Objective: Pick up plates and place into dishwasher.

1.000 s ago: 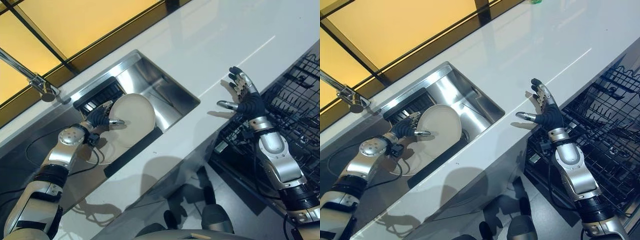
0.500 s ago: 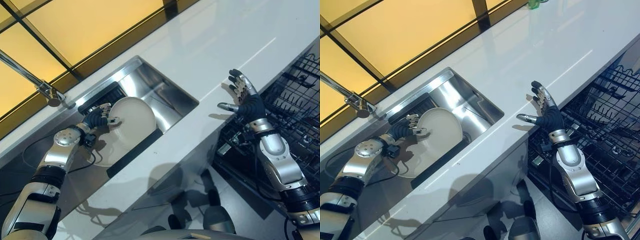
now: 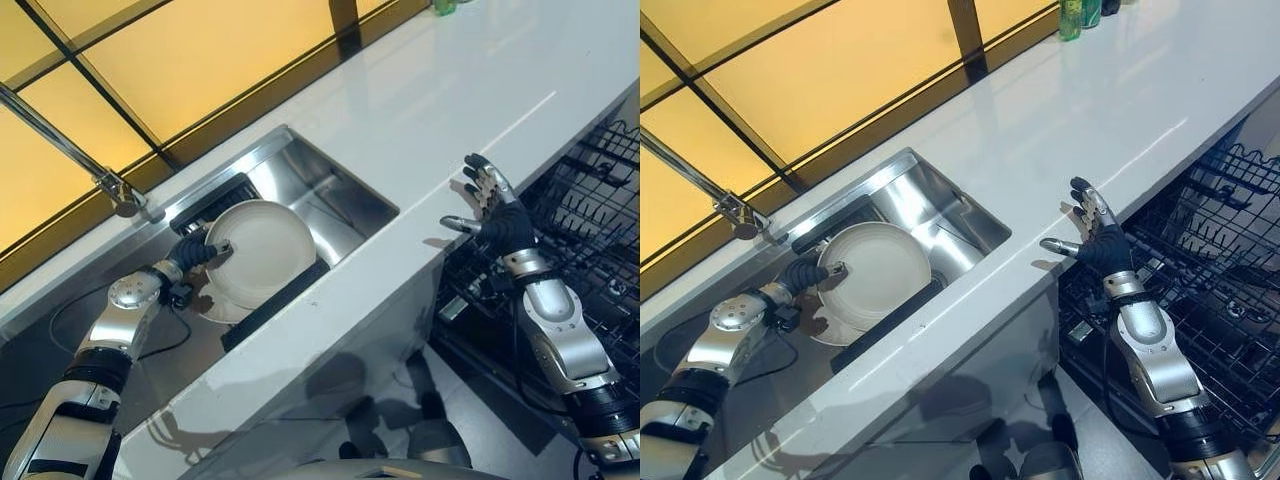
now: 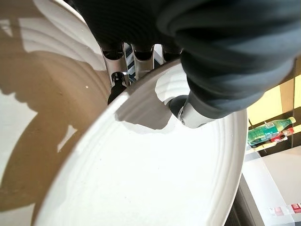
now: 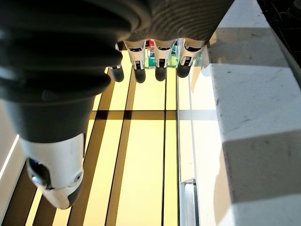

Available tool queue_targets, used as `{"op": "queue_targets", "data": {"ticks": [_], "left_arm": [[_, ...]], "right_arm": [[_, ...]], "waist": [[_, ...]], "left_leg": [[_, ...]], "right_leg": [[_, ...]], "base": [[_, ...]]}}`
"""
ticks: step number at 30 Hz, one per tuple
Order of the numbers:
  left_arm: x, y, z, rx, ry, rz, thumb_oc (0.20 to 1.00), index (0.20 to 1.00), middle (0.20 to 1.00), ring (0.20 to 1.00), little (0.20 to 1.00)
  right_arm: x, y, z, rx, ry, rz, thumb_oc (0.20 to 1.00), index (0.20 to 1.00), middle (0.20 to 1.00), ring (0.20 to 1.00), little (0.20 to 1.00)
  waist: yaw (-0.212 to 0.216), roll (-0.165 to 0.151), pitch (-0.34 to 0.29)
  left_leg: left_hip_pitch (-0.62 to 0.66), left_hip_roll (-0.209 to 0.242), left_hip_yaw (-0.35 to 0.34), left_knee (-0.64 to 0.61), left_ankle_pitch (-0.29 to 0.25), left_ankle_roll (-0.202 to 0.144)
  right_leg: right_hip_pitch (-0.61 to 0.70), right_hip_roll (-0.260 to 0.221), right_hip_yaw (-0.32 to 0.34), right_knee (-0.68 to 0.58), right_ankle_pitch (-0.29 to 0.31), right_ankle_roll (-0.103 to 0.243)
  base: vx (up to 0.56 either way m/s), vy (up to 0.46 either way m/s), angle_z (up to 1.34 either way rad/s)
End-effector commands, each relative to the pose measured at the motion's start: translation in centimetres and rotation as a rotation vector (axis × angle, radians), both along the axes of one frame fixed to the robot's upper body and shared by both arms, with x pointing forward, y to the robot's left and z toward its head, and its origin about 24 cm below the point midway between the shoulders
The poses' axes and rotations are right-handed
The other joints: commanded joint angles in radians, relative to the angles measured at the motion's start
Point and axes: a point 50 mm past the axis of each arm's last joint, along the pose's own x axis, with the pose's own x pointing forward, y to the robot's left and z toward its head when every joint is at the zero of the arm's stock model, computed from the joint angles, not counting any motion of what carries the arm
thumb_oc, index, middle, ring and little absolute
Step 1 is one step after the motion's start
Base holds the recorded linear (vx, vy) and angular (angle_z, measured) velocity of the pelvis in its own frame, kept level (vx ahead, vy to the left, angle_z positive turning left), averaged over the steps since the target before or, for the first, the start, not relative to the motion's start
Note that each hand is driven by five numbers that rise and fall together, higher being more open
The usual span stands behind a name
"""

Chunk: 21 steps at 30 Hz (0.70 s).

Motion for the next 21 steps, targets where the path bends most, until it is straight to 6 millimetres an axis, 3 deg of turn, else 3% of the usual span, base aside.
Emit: {"op": "queue_targets", "data": {"ticks": [1,6,15,21], "left_arm": [[0.3,-2.2,1.6,-0.044,-0.098,-0.136,0.2,0.2,0.2,0.2,0.2],[0.2,-1.8,2.0,-0.04,-0.166,-0.083,0.2,0.2,0.2,0.2,0.2],[-0.5,-0.5,5.4,-0.03,-0.568,0.257,0.2,0.2,0.2,0.2,0.2],[-1.1,-1.3,8.0,-0.031,-0.802,0.355,0.2,0.2,0.2,0.2,0.2]], "right_arm": [[-0.5,0.6,-0.4,0.026,-0.013,0.033,1.0,1.0,1.0,1.0,1.0],[-0.5,0.5,-0.5,0.033,-0.01,0.033,1.0,1.0,1.0,1.0,1.0],[-0.8,0.9,-1.0,0.072,-0.041,0.011,1.0,1.0,1.0,1.0,1.0],[0.2,2.5,1.6,0.064,-0.16,0.033,1.0,1.0,1.0,1.0,1.0]], "waist": [[0.007,-0.069,-0.086],[0.014,-0.077,-0.091],[0.05,-0.123,-0.108],[0.087,-0.16,-0.123]], "left_leg": [[-0.058,-0.032,-0.001,0.008,-0.032,0.004],[-0.059,-0.03,-0.006,0.008,-0.031,0.003],[-0.061,-0.018,-0.025,0.007,-0.033,0.001],[-0.059,-0.003,-0.044,0.009,-0.037,-0.006]], "right_leg": [[-0.042,-0.12,0.012,0.089,-0.106,0.105],[-0.039,-0.118,0.005,0.087,-0.106,0.104],[-0.026,-0.115,-0.023,0.078,-0.104,0.097],[-0.006,-0.109,-0.05,0.068,-0.102,0.094]], "base": [[0.0,0.0,0.0],[0.0,0.0,0.0],[-0.02,-0.06,0.02],[-0.01,-0.106,0.09]]}}
